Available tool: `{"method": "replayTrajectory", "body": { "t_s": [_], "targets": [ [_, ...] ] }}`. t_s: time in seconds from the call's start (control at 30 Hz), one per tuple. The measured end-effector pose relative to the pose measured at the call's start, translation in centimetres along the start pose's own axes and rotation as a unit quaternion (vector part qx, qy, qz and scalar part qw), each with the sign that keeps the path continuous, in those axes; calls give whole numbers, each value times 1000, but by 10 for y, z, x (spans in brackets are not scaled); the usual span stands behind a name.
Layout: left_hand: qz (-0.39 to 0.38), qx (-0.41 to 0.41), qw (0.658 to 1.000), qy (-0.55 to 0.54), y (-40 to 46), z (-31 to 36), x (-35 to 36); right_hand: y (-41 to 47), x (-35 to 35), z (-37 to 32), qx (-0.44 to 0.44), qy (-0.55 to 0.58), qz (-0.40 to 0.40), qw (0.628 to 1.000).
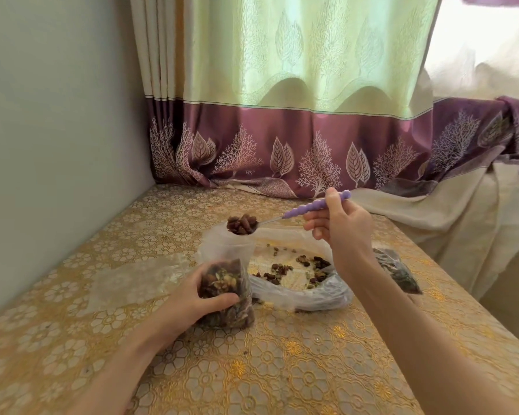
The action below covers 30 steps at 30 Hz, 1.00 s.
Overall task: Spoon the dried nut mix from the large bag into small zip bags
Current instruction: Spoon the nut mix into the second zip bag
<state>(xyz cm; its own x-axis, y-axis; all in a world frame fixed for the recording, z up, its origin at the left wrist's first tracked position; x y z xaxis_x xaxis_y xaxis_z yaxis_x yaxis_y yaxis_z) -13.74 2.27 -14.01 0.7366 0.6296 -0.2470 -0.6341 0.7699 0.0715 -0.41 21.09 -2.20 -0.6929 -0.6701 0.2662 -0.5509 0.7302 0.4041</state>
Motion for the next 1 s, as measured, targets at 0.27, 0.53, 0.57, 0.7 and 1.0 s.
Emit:
{"method": "replayTrajectory", "body": {
  "t_s": [0.27,0.53,0.57,0.7,1.0],
  "targets": [
    [-2,2,1000,-5,-1,4,1,-14,23,-7,-68,-48,-116,990],
    [-2,1,1000,-20,0,1,1,-9,-8,5,-35,24,-39,998],
    [4,3,1000,-21,0,0,1,-8,-17,9,-30,30,-7,999],
    [59,18,998,0,1,0,-2,-15,-51,26,-30,-44,99,994],
    [80,32,996,-1,3,-3,-3,-32,-69,57,-25,-167,105,980]
  ]
}}
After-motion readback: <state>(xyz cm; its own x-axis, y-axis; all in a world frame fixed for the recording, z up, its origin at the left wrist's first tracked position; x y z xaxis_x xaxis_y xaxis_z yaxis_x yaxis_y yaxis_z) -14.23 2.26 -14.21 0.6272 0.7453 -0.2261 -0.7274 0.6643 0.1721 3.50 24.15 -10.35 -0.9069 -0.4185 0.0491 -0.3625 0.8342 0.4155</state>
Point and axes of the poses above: each hand's wrist, its own y-axis towards the middle knuckle, its own x-axis out of the palm, z = x × y, the point moved 7 cm from there along y, towards the middle knuckle, and after that the axes turned 4 degrees about y, right-handed, at the moved point
